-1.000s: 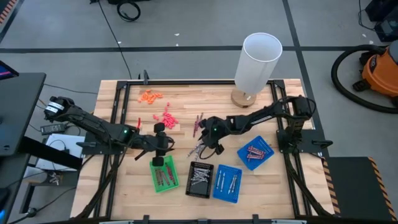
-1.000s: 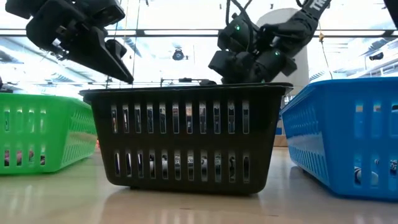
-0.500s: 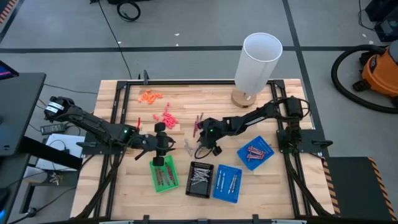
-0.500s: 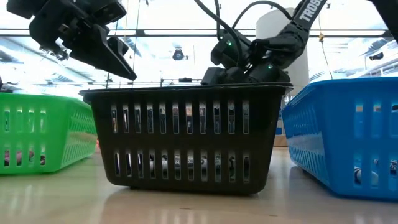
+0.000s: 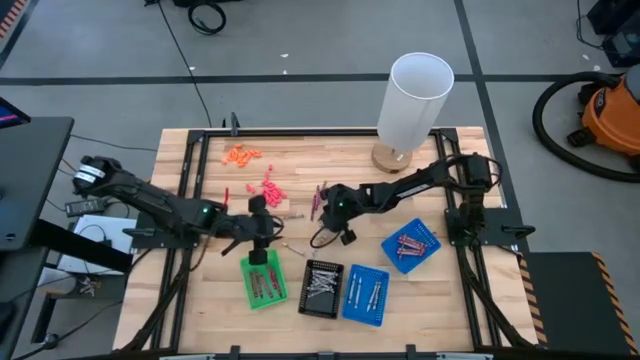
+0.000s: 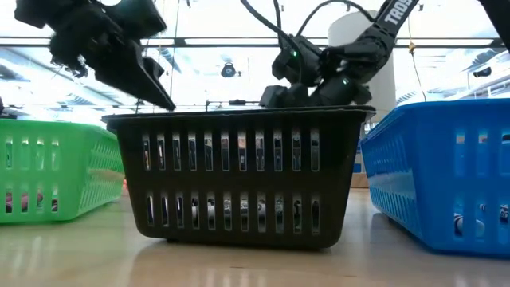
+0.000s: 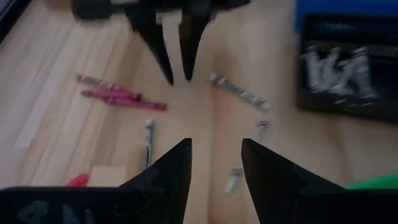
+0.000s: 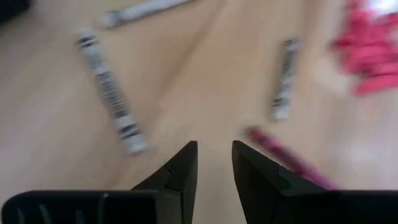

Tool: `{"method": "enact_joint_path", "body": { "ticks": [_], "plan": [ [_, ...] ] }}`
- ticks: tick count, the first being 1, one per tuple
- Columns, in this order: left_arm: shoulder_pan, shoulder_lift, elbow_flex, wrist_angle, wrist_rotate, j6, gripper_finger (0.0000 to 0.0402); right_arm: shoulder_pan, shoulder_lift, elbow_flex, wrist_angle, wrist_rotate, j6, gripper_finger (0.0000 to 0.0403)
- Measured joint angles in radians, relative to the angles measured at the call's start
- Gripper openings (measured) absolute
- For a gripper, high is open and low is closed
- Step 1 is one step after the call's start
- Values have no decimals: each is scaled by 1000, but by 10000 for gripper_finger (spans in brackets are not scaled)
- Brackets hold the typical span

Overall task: Sort crayons
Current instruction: Put the white crayon into the left blue basket

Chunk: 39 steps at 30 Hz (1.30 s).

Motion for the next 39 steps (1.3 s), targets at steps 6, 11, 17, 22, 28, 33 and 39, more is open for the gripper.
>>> {"method": "enact_joint_path", "body": {
  "ticks": [6,11,17,22,28,33,39],
  "plan": [
    [125,107,-1,17,0,-20,151,10,-28,19,4,60,53,107],
    [255,177,0,48,53,13,150,48,-40,33,7,180,99,107],
    [367,255,0,159,121,106,150,114,-47,33,-6,304,106,106],
    [438,319,0,248,165,166,150,175,-48,33,-6,415,107,106],
    [521,382,0,303,223,173,150,233,-48,33,23,521,100,106],
    [554,442,20,307,282,173,150,257,-48,33,43,531,101,106],
    [559,498,32,318,316,171,144,272,-49,33,64,568,105,106]
  ]
}}
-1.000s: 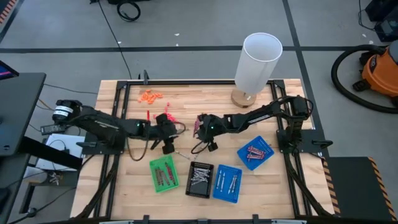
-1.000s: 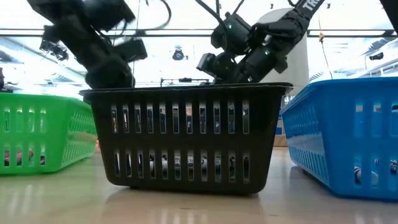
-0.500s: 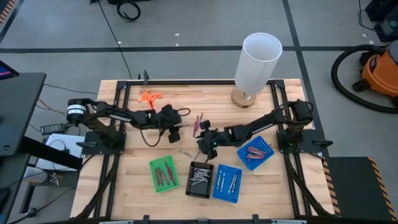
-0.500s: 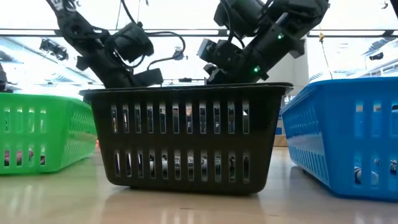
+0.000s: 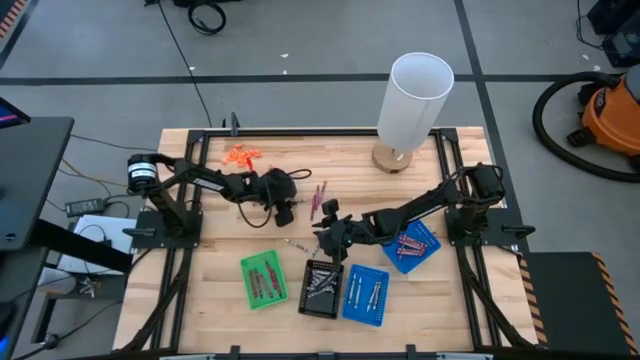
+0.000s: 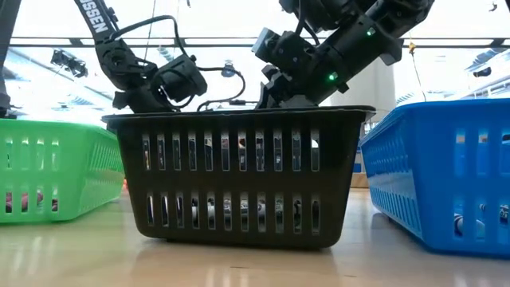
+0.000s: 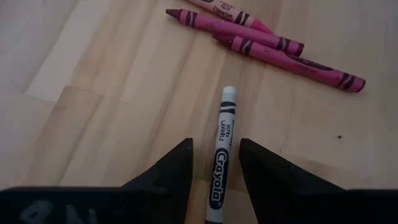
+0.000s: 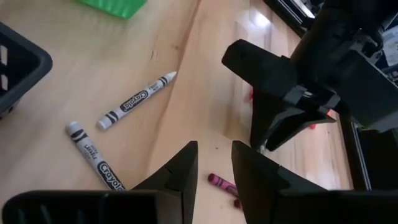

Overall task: Sort crayons
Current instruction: Put the white crayon into the left blue basket

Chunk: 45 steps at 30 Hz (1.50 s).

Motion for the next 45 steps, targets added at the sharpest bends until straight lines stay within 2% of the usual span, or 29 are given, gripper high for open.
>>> {"method": "enact_joint_path", "body": {
  "ticks": [4,8,13,17,21,26,29,32,36,41,45],
  "plan": [
    [0,13,2,-1,6,-3,121,4,0,0,-1,14,-2,106],
    [0,13,1,-4,8,-3,73,8,0,0,-1,22,-3,106],
    [-3,14,0,-12,8,0,15,29,-21,0,-66,130,-8,106],
    [-4,-4,-1,-12,8,11,16,35,-103,0,-178,134,53,106],
    [-4,-41,-7,-41,7,22,19,16,-203,0,-266,49,180,107],
    [-23,-97,-6,-25,5,27,19,-42,-294,-42,-248,-62,316,107],
    [-51,-125,-6,-26,5,28,19,-57,-328,-68,-256,-69,363,107],
    [-93,-155,-5,-7,5,30,19,-61,-362,-89,-262,-60,408,107],
    [-160,-164,-5,64,13,38,21,-61,-415,-123,-304,5,447,107],
    [-230,-138,-5,235,145,-14,22,-76,-483,-160,-411,124,532,107],
    [-289,-109,50,262,156,-54,22,-105,-528,-214,-427,163,571,107]
  ]
}}
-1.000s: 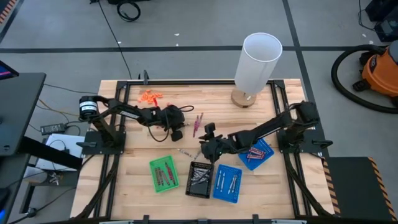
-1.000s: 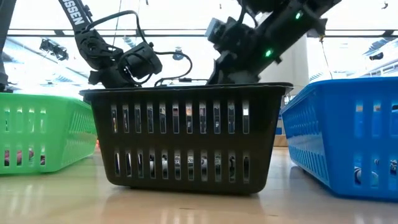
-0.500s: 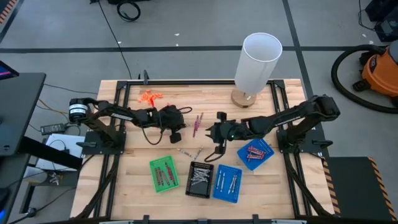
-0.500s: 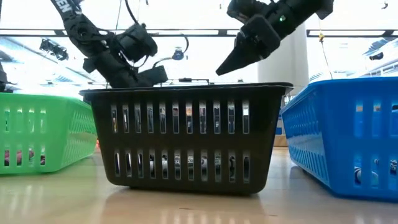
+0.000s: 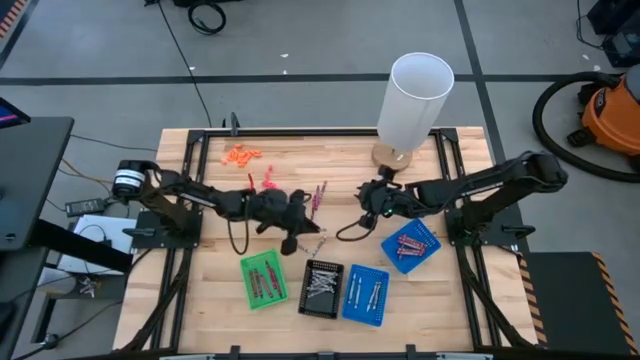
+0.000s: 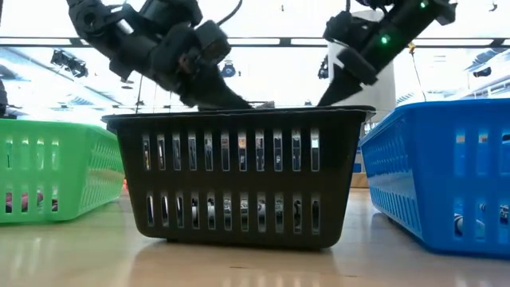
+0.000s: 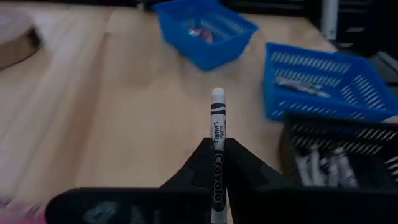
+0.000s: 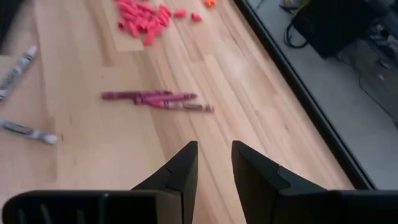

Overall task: Sort crayons
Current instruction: Put the white crayon into the left blue basket

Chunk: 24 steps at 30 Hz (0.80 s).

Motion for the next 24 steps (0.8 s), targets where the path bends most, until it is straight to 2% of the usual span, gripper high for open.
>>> {"method": "enact_joint_path", "body": {
  "ticks": [8,15,24],
  "plan": [
    [-121,130,213,-69,0,85,23,-32,-83,-91,-3,-1,60,107],
    [-173,263,402,-141,1,166,23,-33,-152,-103,0,-1,77,107],
    [-209,463,632,-231,95,213,23,-32,-180,-103,-29,-2,80,107]
  ]
}}
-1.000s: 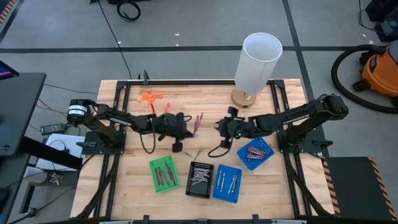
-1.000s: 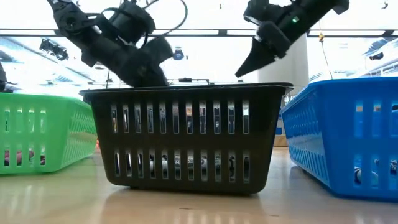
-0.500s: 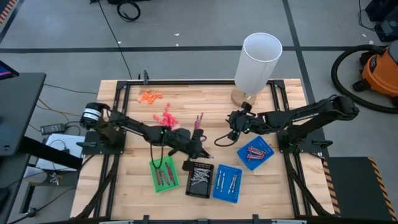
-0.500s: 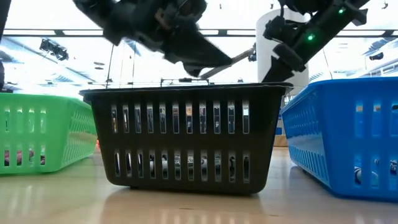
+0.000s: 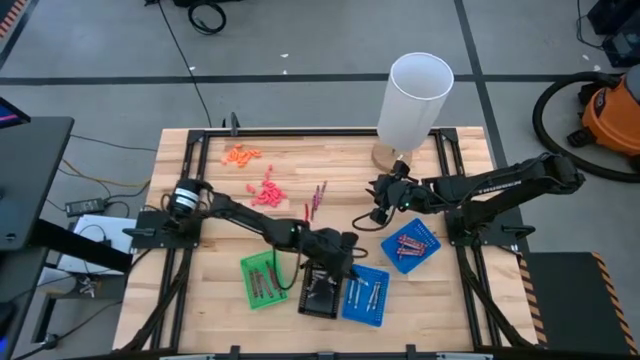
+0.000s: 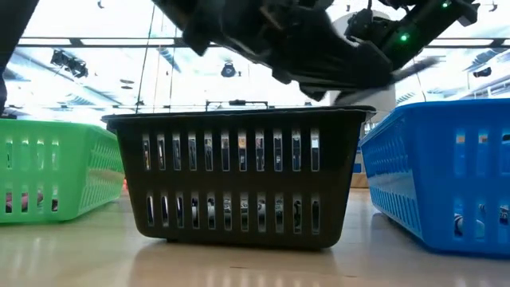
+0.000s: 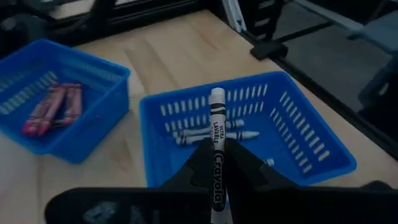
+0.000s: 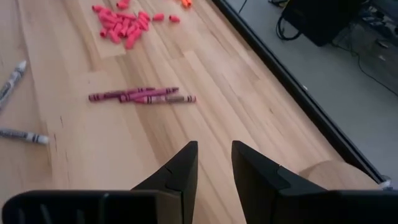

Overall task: Sort crayons
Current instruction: Put the white crayon into the left blue basket

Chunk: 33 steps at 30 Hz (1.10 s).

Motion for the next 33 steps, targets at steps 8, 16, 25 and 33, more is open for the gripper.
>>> {"method": "enact_joint_path", "body": {
  "ticks": [8,16,25,33],
  "plan": [
    [-25,101,154,-83,9,101,23,0,4,0,-8,0,6,106],
    [-52,160,249,-102,7,248,23,0,9,0,2,-1,7,106],
    [-53,207,262,-51,7,418,23,0,6,0,-2,-3,7,106],
    [-52,208,262,-69,8,689,23,0,6,0,1,-16,13,107]
  ]
}}
